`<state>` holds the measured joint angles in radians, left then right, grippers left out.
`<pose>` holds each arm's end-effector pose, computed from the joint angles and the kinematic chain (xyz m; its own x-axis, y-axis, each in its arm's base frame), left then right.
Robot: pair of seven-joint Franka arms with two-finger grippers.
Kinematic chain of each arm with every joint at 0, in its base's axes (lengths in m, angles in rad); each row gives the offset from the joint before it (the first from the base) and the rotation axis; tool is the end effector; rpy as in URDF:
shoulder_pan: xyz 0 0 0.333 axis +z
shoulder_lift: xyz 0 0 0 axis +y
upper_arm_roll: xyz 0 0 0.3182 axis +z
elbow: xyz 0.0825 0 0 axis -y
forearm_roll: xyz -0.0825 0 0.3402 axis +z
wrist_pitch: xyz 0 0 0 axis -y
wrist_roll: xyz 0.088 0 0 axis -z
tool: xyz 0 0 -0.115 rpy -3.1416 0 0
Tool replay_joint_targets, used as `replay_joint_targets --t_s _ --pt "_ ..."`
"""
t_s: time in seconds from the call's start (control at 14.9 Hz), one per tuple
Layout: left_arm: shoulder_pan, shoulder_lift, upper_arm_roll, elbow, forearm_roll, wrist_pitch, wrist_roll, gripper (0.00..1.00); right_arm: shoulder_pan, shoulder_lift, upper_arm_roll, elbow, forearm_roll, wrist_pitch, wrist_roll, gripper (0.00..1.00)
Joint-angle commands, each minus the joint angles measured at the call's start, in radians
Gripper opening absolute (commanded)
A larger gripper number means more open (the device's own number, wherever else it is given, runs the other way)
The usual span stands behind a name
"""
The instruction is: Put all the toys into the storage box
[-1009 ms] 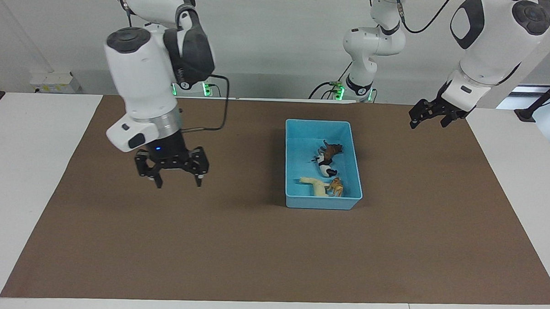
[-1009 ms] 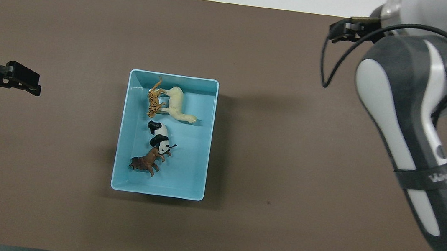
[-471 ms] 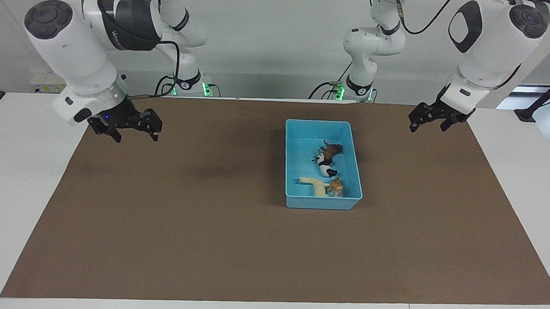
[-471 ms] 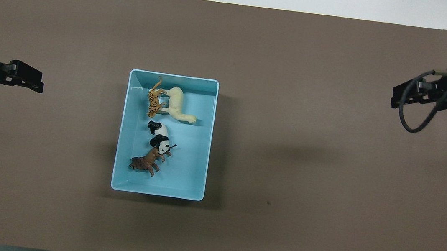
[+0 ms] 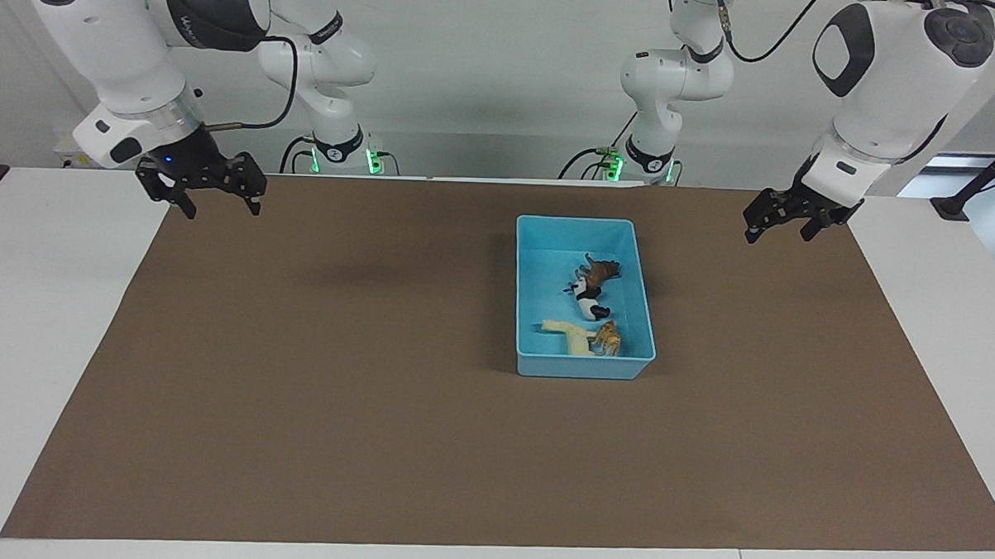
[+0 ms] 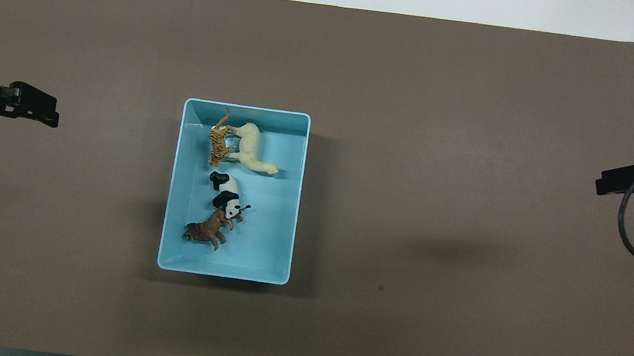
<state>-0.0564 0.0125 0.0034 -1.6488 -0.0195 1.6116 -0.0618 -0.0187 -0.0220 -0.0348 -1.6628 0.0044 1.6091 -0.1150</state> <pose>0.5141 -0.0295 0.5824 0.9987 0.0097 -0.0508 0.0105 -0.9998 0.0163 0.5042 -0.0267 0.5937 0.9976 0.0613 -0.0309 0.0611 -0.9981 -0.0088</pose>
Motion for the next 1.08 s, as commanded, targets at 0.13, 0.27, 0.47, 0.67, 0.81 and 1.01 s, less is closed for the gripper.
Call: replay_joint_targets --t_s 0.13,0.27,0.47,0.67,0.81,1.01 --pt "0.013 -0.032 -0.008 -0.039 0.015 0.022 0.014 1.0 -0.035 0.031 0.013 0.121 -0.053 -0.064 -0.023 1.0" --pt "0.013 -0.032 -0.008 -0.039 0.015 0.022 0.014 1.0 -0.038 0.028 0.012 0.147 -0.041 -0.066 -0.017 1.0" --pt "0.013 -0.032 -0.008 -0.039 0.015 0.022 0.014 1.0 -0.036 0.017 0.01 0.126 -0.041 -0.066 -0.006 1.0" --pt "0.013 -0.032 -0.009 -0.039 0.015 0.019 0.016 1.0 -0.038 0.017 0.012 0.121 -0.035 -0.103 -0.005 1.0" --pt "0.013 -0.032 -0.008 -0.039 0.015 0.021 0.016 1.0 -0.04 0.017 0.012 0.123 -0.032 -0.124 -0.008 1.0" --pt "0.013 -0.032 -0.008 -0.039 0.015 0.021 0.016 1.0 -0.04 0.017 0.012 0.129 -0.032 -0.132 -0.009 1.0"
